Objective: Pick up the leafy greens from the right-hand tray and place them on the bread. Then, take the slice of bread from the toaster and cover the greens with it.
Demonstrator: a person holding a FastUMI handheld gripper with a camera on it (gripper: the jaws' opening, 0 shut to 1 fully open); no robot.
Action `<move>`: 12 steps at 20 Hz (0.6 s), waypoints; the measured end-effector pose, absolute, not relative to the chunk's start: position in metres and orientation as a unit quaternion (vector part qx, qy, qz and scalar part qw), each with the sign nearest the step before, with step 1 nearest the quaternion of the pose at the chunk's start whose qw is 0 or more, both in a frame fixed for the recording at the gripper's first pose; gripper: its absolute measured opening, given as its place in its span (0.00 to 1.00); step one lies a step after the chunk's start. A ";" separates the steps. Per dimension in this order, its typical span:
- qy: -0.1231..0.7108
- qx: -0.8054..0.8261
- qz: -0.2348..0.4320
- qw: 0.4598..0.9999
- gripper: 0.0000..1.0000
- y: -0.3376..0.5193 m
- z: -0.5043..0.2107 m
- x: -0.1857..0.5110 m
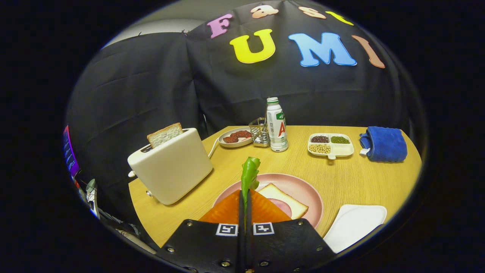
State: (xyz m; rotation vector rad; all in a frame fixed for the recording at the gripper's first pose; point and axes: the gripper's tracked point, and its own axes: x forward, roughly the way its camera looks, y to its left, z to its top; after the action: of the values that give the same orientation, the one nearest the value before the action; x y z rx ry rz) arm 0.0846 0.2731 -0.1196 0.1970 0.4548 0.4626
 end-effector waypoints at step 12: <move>0.192 0.043 0.142 0.970 0.95 0.252 -0.122 0.107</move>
State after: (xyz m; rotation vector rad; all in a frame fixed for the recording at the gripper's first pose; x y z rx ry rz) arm 0.1070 0.2524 -0.1217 0.0861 0.3879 0.2870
